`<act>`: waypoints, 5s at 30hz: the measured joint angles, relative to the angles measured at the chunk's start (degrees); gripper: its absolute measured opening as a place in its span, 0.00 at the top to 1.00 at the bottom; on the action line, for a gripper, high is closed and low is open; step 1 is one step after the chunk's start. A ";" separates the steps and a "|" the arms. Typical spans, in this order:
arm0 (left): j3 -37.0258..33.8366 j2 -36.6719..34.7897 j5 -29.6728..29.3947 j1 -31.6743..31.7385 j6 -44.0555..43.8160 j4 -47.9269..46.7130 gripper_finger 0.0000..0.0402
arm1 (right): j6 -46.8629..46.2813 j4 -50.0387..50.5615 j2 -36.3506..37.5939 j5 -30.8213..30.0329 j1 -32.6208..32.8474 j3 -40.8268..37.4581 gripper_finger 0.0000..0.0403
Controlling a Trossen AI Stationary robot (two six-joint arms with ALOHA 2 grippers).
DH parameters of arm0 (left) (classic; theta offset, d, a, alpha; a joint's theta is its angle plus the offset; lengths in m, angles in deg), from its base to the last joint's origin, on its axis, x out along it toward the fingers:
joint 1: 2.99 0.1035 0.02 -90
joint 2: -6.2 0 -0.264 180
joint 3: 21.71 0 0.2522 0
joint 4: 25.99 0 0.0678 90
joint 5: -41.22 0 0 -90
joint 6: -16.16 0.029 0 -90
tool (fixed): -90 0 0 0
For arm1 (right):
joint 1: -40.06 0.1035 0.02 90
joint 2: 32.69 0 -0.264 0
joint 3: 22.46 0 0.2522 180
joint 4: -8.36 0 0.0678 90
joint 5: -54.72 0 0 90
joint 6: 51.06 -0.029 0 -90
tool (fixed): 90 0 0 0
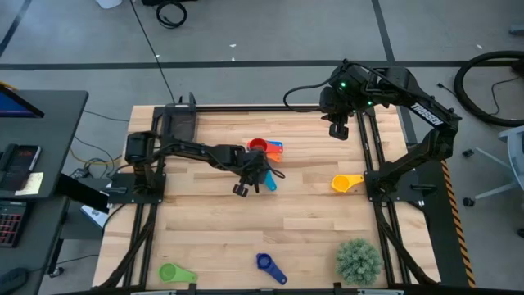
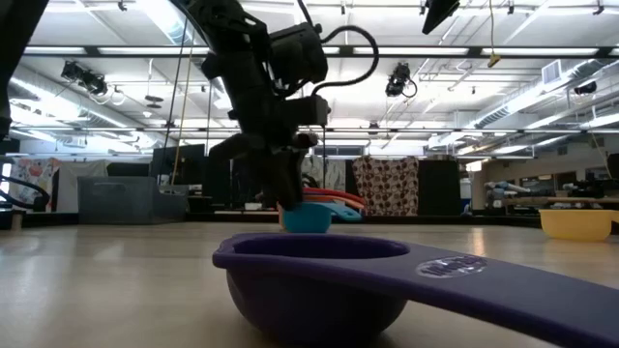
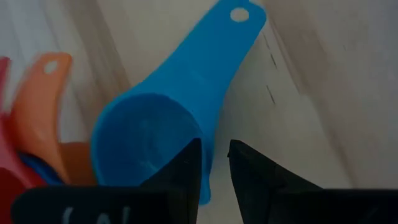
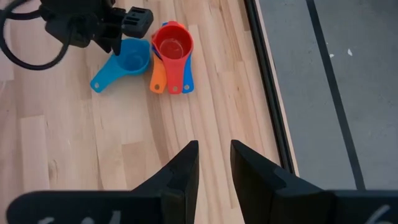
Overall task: Nest measuring cups in basket
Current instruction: Stack the light blue measuring cup on top of the red measuring cup, then stack the yellow measuring cup on top of the light blue measuring cup
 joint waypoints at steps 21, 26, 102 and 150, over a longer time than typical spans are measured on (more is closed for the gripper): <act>10.95 3.80 5.24 0.26 -17.37 -18.93 0.96 | 0.00 0.03 0.00 -1.33 0.00 -0.01 0.76; 21.06 3.67 2.95 0.26 -25.46 -29.06 0.96 | 0.00 0.03 0.00 -1.33 0.00 -0.01 0.76; 37.60 13.82 2.13 12.44 -38.51 -35.39 0.85 | 0.00 2.73 0.00 -1.46 -0.74 -0.03 0.76; 37.62 -20.72 2.14 12.44 -44.75 -44.43 0.85 | 1.54 -6.06 2.36 7.90 9.53 -49.22 0.69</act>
